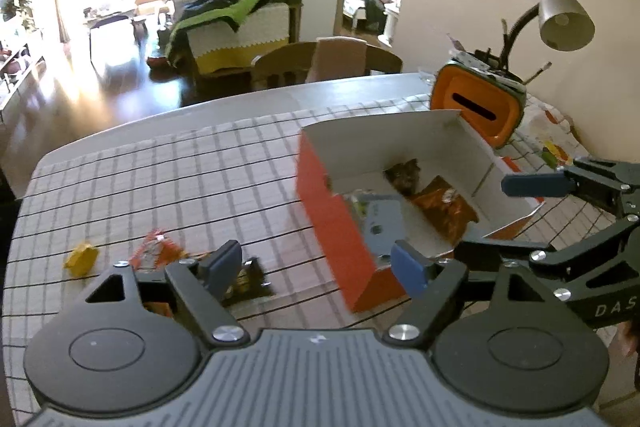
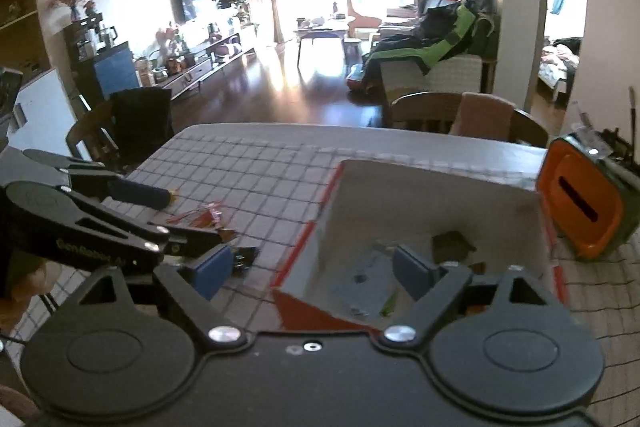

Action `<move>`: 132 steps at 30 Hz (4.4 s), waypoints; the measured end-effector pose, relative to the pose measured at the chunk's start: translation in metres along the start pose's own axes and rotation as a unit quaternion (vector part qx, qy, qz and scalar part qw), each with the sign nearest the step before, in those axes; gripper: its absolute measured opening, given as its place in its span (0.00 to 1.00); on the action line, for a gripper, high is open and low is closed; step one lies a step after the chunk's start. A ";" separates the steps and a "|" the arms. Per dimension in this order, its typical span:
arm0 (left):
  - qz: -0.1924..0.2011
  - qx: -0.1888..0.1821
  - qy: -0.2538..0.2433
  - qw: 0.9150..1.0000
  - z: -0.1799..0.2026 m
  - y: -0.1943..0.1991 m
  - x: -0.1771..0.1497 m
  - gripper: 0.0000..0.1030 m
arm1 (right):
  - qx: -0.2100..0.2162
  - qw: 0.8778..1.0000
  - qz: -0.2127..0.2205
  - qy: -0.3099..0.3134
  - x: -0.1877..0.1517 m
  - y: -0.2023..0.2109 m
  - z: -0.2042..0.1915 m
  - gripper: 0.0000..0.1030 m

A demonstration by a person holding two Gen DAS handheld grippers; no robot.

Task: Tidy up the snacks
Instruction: 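Withdraw both tools from the box back toward the snack pile, then grasp the cream packet with the left tool while the right tool grasps the green-capped cup, then carry the cream packet and green-capped cup into the orange box and open both tools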

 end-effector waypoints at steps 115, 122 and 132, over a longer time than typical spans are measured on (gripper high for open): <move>-0.082 -0.073 0.037 0.993 -0.027 -0.002 -0.007 0.50 | -0.046 0.999 -0.005 -0.020 -0.018 0.013 -0.027 0.33; -0.077 -0.075 0.013 0.994 0.023 -0.023 0.018 0.50 | -0.074 0.997 -0.006 -0.028 -0.017 0.015 0.024 0.33; -0.098 -0.065 -0.004 0.993 0.077 -0.072 0.036 0.50 | -0.097 0.994 -0.024 -0.043 -0.013 0.001 0.107 0.33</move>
Point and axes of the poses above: each gripper's, at about its wrist camera, not at the fingertips, and y roughly against the way its jaws point, z to its right, x to its top, the point moved 10 cm from there along -y, roughly the way its jaws point
